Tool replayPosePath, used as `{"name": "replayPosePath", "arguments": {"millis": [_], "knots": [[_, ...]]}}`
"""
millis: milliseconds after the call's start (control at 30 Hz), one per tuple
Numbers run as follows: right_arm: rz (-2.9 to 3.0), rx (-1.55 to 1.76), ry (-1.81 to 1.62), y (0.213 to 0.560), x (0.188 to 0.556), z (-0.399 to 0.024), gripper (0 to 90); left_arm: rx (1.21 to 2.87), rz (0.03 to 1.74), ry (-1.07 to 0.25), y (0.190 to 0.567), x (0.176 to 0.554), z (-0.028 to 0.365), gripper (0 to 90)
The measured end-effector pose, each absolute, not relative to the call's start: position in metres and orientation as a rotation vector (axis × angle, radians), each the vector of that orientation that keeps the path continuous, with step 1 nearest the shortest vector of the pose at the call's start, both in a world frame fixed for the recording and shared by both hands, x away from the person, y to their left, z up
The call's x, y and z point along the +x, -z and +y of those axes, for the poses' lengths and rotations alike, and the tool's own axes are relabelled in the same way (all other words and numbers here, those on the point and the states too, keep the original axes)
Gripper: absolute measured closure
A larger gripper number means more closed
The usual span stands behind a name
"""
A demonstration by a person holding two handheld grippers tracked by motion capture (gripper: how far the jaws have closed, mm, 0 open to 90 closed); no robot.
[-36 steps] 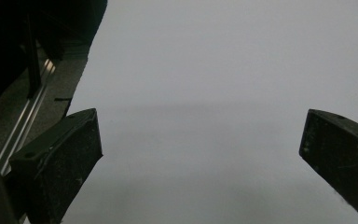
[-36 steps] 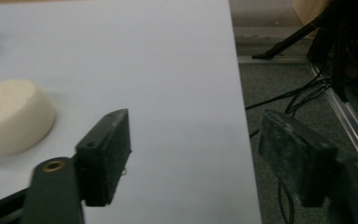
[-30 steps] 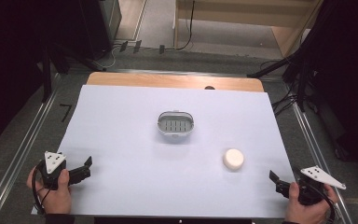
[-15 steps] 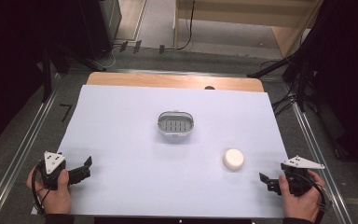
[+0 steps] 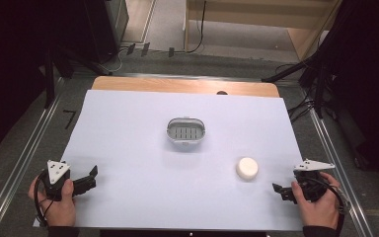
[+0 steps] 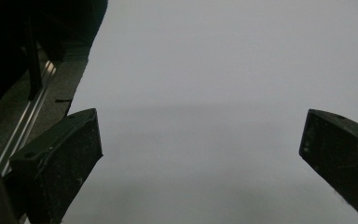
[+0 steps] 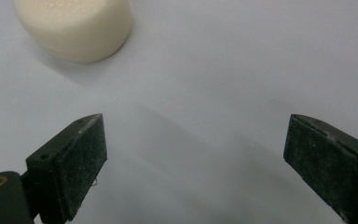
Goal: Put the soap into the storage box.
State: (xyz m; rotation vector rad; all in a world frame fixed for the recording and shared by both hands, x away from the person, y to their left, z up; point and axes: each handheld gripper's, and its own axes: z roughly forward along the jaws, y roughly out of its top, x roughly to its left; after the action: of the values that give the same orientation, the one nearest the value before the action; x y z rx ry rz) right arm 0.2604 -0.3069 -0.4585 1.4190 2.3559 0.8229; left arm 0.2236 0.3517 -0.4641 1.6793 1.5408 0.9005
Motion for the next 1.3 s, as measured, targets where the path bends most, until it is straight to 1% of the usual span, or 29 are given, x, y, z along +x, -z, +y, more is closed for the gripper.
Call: {"name": "replayPosePath", "arguments": {"millis": [500,1100,1300], "knots": [[2.559,1.300,-0.684,0.449,0.281,-0.280,8.1,1.680,1.539,-0.902,0.464,0.224,0.352,0.0],[2.629,1.250,-0.648,0.443,0.291,-0.256,8.1,1.679,1.539,-0.901,0.464,0.224,0.352,0.0],[2.654,1.236,-0.639,0.446,0.295,-0.246,8.1,1.679,1.539,-0.900,0.464,0.224,0.352,0.0]]}}
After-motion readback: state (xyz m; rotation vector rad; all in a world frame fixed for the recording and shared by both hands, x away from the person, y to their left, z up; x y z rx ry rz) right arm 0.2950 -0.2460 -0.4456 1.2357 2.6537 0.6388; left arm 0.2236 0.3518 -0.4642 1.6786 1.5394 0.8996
